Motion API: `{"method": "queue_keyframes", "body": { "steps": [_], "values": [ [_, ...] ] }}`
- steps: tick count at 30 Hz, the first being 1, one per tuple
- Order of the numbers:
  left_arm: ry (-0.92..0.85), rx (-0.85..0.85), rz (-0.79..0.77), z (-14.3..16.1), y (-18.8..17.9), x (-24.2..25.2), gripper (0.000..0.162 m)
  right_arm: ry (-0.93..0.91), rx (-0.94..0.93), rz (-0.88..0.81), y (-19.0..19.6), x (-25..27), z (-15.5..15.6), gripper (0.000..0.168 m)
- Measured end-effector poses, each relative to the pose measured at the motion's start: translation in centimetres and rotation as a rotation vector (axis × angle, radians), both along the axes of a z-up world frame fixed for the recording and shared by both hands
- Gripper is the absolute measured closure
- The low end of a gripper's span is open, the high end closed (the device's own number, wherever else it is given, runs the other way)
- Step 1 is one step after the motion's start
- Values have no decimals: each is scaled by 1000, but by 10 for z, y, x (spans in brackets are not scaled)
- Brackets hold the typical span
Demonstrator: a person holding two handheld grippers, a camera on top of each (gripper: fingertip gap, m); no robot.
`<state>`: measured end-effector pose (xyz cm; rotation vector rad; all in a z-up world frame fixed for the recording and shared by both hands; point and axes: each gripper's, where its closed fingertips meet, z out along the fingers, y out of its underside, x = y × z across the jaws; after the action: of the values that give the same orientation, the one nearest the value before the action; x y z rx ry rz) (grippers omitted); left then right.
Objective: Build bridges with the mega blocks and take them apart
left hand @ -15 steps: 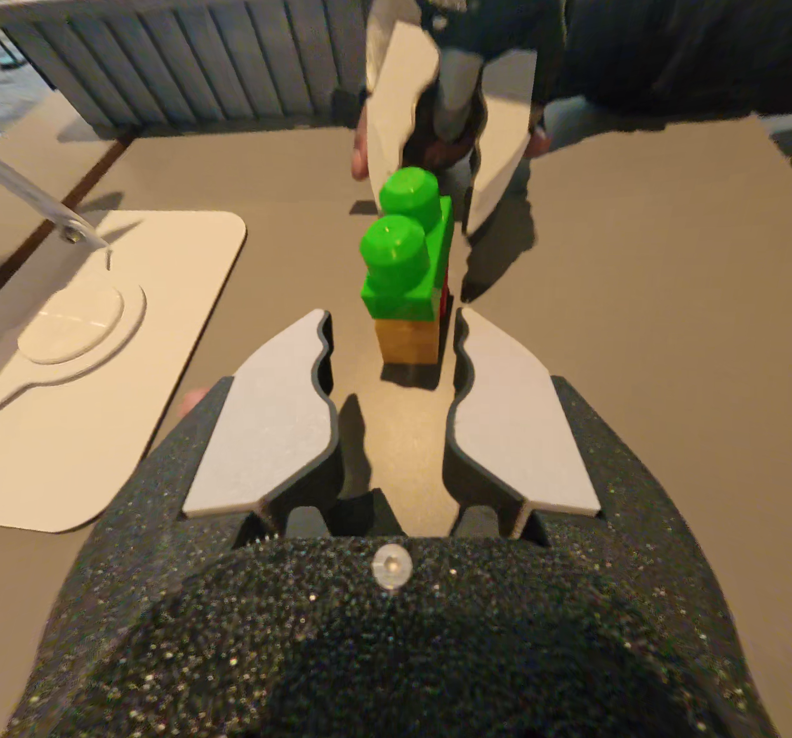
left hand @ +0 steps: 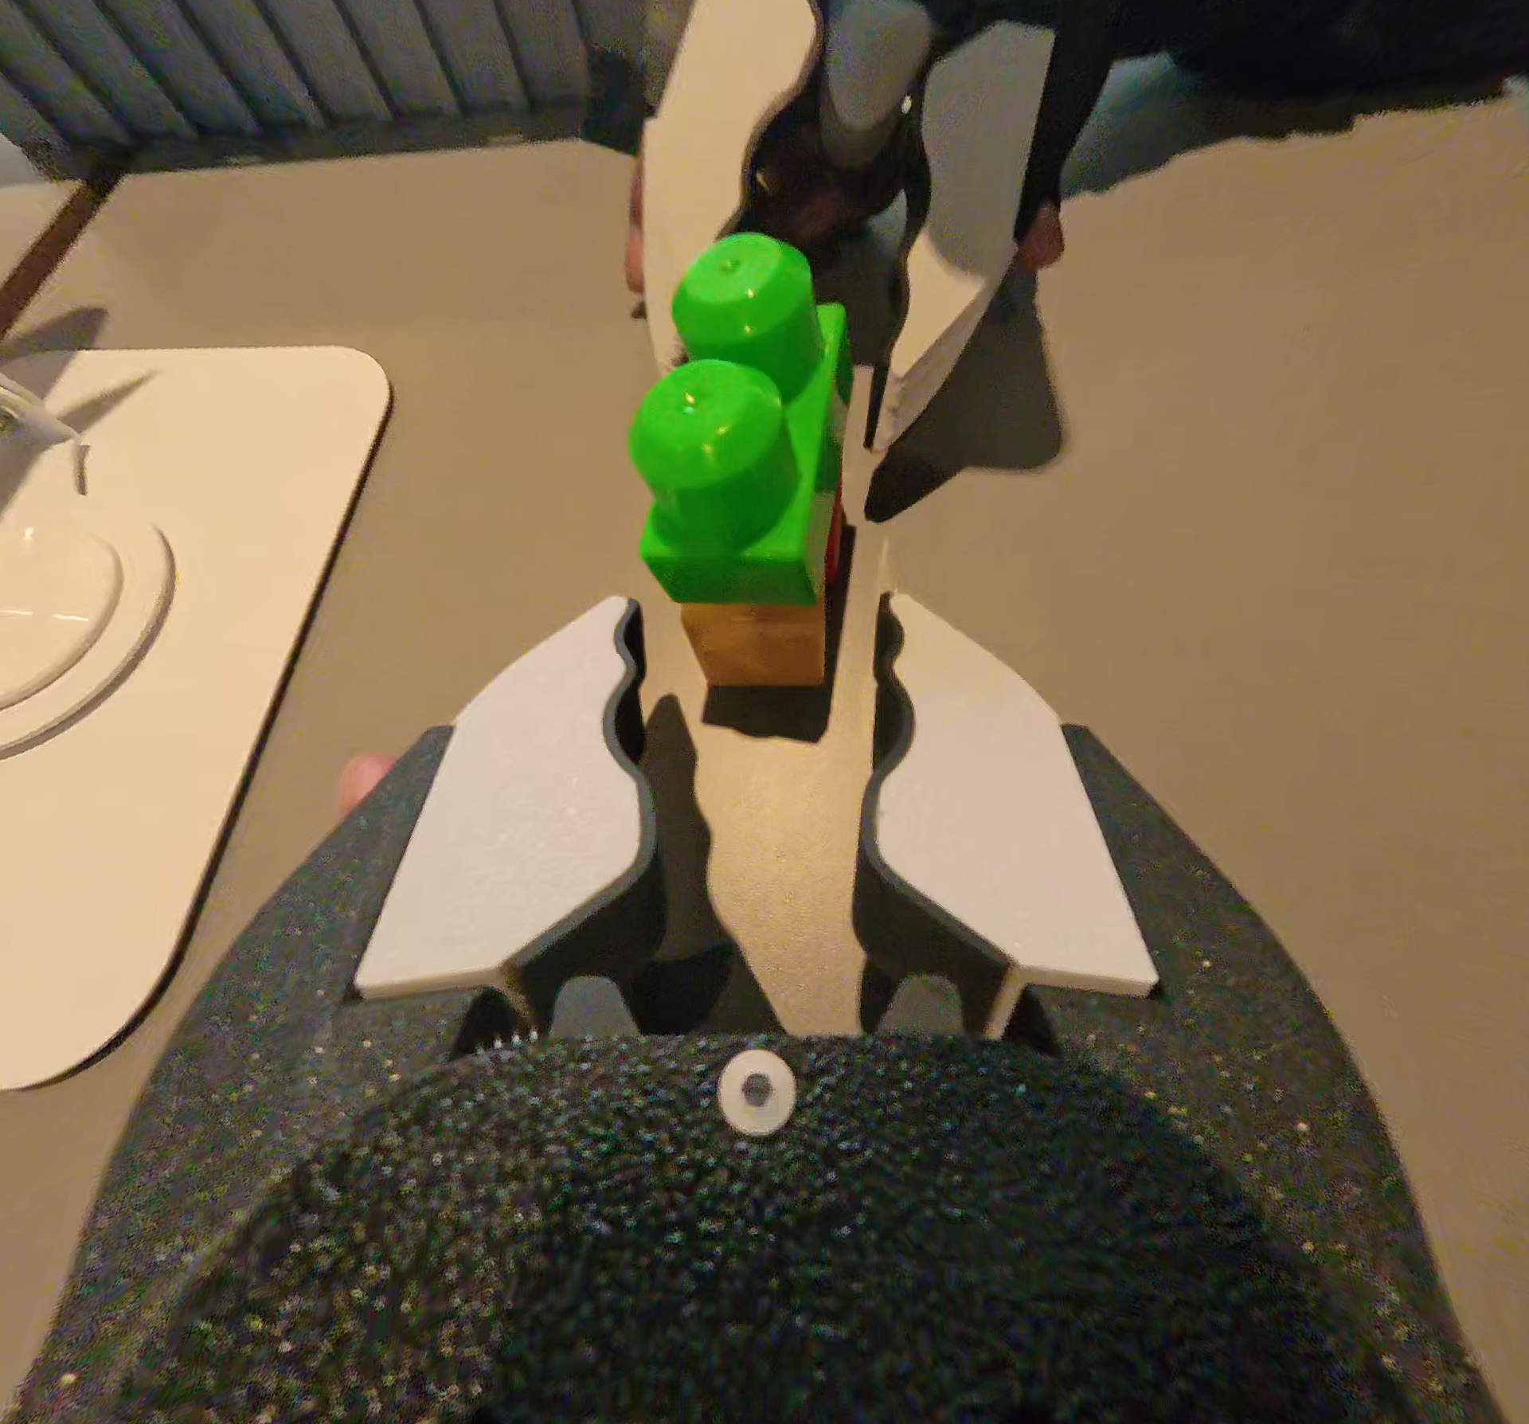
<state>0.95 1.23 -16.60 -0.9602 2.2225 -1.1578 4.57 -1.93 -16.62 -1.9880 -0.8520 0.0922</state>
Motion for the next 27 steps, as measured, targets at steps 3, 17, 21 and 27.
{"method": "queue_keyframes", "body": {
  "steps": [3,17,21,27],
  "values": [
    [28,41,-11,-7,-2,0,112,27,-33,72,-1,-3,-1,121],
    [60,117,-16,-17,-4,2,126,-103,-37,-25,7,-4,-13,128],
    [55,122,-19,-17,-5,2,126,-96,-45,-50,5,-5,-13,128],
    [47,130,-39,-17,-4,2,126,-68,-74,-94,5,-4,-13,128]
  ]
}}
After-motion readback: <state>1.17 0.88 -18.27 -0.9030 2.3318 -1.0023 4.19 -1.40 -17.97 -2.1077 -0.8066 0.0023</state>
